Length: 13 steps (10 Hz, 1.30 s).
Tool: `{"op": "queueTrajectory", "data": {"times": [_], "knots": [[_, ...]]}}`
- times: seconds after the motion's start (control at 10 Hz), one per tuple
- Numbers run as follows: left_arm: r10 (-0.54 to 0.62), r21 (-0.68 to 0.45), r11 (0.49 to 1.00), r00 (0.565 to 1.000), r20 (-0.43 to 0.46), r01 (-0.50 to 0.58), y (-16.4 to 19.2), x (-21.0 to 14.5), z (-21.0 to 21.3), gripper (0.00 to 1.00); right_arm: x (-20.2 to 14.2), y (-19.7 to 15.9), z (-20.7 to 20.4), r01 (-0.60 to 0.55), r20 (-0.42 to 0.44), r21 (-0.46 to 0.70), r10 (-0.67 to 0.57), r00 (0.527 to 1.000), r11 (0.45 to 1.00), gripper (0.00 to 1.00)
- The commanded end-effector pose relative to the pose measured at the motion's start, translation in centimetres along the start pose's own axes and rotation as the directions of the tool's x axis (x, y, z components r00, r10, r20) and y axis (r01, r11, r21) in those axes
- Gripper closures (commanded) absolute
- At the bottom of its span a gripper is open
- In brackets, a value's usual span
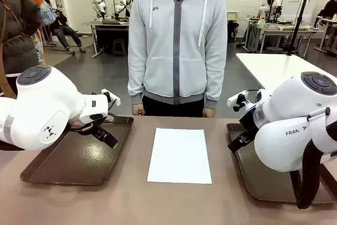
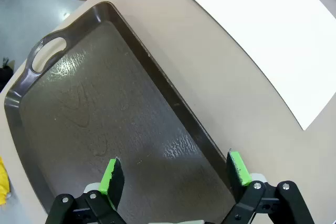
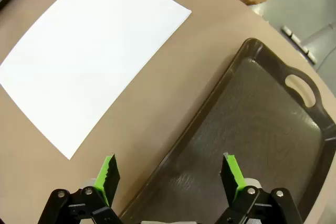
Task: Sort the A4 documents.
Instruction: Receive the A4 Paper.
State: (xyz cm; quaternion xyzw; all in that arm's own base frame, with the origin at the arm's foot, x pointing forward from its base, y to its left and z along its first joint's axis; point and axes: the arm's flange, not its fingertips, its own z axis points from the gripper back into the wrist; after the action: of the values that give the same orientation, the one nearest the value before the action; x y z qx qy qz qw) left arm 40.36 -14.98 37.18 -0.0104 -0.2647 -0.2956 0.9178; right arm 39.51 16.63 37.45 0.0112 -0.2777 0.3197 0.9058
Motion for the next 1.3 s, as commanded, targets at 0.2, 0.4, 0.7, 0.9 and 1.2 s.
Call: {"op": "queueTrajectory", "data": {"times": [0.2, 0.4, 0.7, 0.9, 1.2], "knots": [[0.0, 0.0, 1.0, 1.0, 0.0, 0.0, -0.01, 0.0, 0.0, 0.0, 0.0, 0.0, 0.0, 0.0, 0.0, 0.0, 0.0, 1.0, 1.0, 0.0], [0.0, 0.0, 1.0, 1.0, 0.0, 0.0, -0.01, 0.0, 0.0, 0.0, 0.0, 0.0, 0.0, 0.0, 0.0, 0.0, 0.0, 1.0, 1.0, 0.0], [0.0, 0.0, 1.0, 1.0, 0.0, 0.0, -0.01, 0.0, 0.0, 0.0, 0.0, 0.0, 0.0, 0.0, 0.0, 0.0, 0.0, 1.0, 1.0, 0.0], [0.0, 0.0, 1.0, 1.0, 0.0, 0.0, -0.01, 0.0, 0.0, 0.0, 0.0, 0.0, 0.0, 0.0, 0.0, 0.0, 0.0, 1.0, 1.0, 0.0], [0.0, 0.0, 1.0, 1.0, 0.0, 0.0, -0.01, 0.0, 0.0, 0.0, 0.0, 0.0, 0.0, 0.0, 0.0, 0.0, 0.0, 1.0, 1.0, 0.0]]}}
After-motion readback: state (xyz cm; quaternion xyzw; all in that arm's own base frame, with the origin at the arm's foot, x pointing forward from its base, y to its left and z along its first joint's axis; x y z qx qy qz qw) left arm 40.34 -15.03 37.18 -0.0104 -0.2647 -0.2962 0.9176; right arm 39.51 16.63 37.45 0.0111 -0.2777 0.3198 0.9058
